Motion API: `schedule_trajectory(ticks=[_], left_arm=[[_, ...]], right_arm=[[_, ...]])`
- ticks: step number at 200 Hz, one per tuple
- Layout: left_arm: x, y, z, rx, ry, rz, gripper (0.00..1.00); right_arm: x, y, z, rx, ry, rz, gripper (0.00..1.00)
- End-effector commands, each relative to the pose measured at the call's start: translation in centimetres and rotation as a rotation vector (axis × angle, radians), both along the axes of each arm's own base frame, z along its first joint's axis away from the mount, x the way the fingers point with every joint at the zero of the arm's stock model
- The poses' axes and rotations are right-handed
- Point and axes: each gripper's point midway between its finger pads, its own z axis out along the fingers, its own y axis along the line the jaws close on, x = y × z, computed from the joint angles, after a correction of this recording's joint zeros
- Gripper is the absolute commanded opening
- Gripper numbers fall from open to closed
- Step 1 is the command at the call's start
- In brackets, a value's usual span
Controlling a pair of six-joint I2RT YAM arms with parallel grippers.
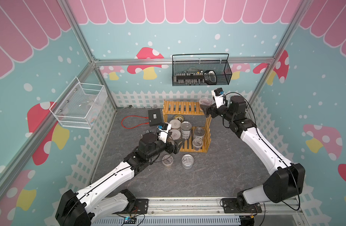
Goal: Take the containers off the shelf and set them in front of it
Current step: 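Pick up a container from the shelf.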
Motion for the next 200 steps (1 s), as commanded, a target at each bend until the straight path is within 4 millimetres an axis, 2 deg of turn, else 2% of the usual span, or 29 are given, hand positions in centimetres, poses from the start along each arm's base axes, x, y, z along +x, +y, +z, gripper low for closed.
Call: schedule_trajectory(ticks=[1,47,104,122,140,164,200], left_arm=[[-0.2,0.0,1.2,-0.024,-0.032,-0.022,0.99],[-0.5,0.0,1.4,-0.040,-0.035,-0.036,0.99],[-0.4,0.3,1.4,-0.051,-0.040,-0.038,0.99],[-0.4,0.3,1.2,-0.052,-0.034,-0.041,0.99],[-0.3,0.4,1.4,-0.057,-0.037,-0.039,0.99],[-0.4,0.5,1.6,-0.068,-0.037,-0.044,0.99],[-0.7,0.3,1.8,-0.083,-0.034,-0.060,0.99]], right_arm=[[0.5,0.2,1.3,0.027,-0.018,0.015,0.98],[1.3,0.5,1.0,0.028,0.002,0.029,0.88],[1.6,0.6,0.7,0.020,0.026,0.033,0.88],[1.5,0.7,0.8,0.021,0.024,0.043,0.81],[1.2,0.7,1.4,0.026,0.016,0.050,0.73],[0.4,1.0,2.2,0.026,0.000,0.079,0.70],[-2.4,1.4,4.3,0.033,-0.044,0.144,0.67]])
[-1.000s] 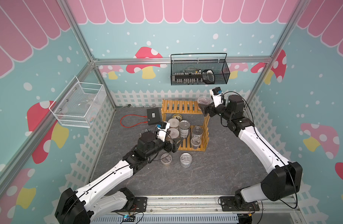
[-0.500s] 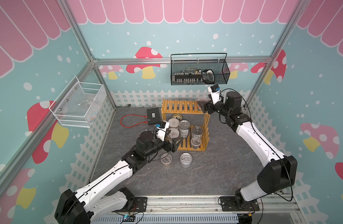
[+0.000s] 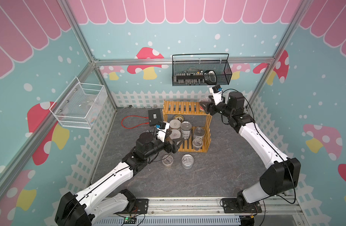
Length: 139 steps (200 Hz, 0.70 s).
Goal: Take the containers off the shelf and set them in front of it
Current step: 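Pick up a container from the shelf, then place the container at the center of the board.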
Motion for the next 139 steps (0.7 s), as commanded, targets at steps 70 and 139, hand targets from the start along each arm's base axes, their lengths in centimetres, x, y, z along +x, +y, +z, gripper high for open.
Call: schedule_trajectory(ticks=[70,139], left_arm=[[-0.1,0.2,0.7,-0.038,-0.008,-0.017,0.99],[0.4,0.8,-0.2,-0.034,0.017,-0.007,0.99]], right_arm=[[-14.2,3.0,3.1,-0.004,-0.138,0.256,0.66],[-20.8,2.6,-8.5,0.033,0.027,0.278,0.66]])
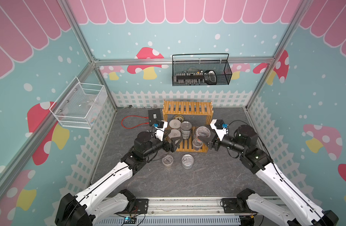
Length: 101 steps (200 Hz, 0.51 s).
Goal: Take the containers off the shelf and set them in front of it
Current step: Place the container at the center of the board.
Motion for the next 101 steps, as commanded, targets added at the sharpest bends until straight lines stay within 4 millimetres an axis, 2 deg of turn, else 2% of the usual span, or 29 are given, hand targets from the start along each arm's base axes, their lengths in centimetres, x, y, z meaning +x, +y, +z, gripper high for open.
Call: schedule_trajectory(ticks=[1,35,62,101], left_arm=[[0.0,0.2,-0.4,-0.010,0.008,-0.008,0.99],[-0.3,0.4,-0.5,-0.017,0.014,-0.006,0.99],[-0.4,0.6,-0.7,-0.026,0.021,-0.004,0.99],[-0.4,0.7,-1.2,-0.021,0.035,-0.008,0.99]], right_arm=[[-0.8,-0.5,-3.9,0.023,0.074,-0.034,0.66],[-2.0,-1.1,-9.3,0.032,0.173,-0.074,0.65],[-2.7,-1.1,-12.2,0.056,0.209,-0.103,0.64],[-2.5,-2.0,-16.7,0.037,0.273,-0.214,0.62]])
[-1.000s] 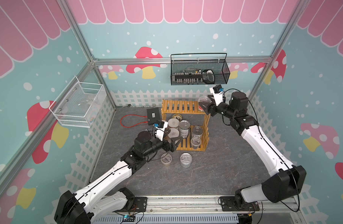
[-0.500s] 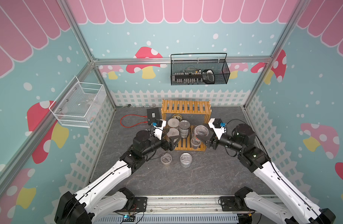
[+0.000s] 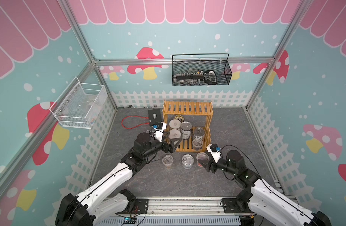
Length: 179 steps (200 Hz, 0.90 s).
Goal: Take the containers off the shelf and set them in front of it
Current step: Place the container at the center of the board.
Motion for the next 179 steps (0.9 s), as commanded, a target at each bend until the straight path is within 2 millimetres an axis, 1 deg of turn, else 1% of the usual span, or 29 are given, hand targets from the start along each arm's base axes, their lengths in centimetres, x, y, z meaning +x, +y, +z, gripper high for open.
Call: schedule_trajectory(ticks=[1,20,30,74,97,118,145,179], left_arm=[[-0.3,0.1,0.1,-0.015,-0.006,-0.013,0.99],[-0.3,0.1,-0.1,-0.012,-0.002,-0.011,0.99],[-0.3,0.1,-0.2,-0.011,0.000,-0.012,0.99],[0.0,0.0,-0.5,-0.004,0.006,-0.012,0.99],[-0.1,0.0,-0.5,-0.004,0.004,-0.013,0.99],[0.0,0.1,-0.7,0.000,0.006,-0.009,0.99],[0.1,0.0,-1.0,0.005,0.013,-0.011,0.99],[0.0,0.0,-0.8,0.002,0.009,-0.012,0.99]], right_arm=[[1.1,-0.6,-0.5,0.042,-0.014,-0.108,0.62],[1.4,-1.4,-2.2,0.021,-0.001,-0.172,0.61],[1.6,-1.6,-2.8,0.017,0.000,-0.197,0.62],[2.4,-1.8,-5.3,-0.014,0.011,-0.252,0.63],[3.0,-2.0,-5.5,-0.026,-0.001,-0.282,0.63],[3.5,-2.3,-5.6,-0.045,-0.018,-0.305,0.66],[3.8,-2.4,-6.1,-0.069,-0.026,-0.314,0.68],[3.8,-2.3,-7.0,-0.089,-0.003,-0.309,0.70]])
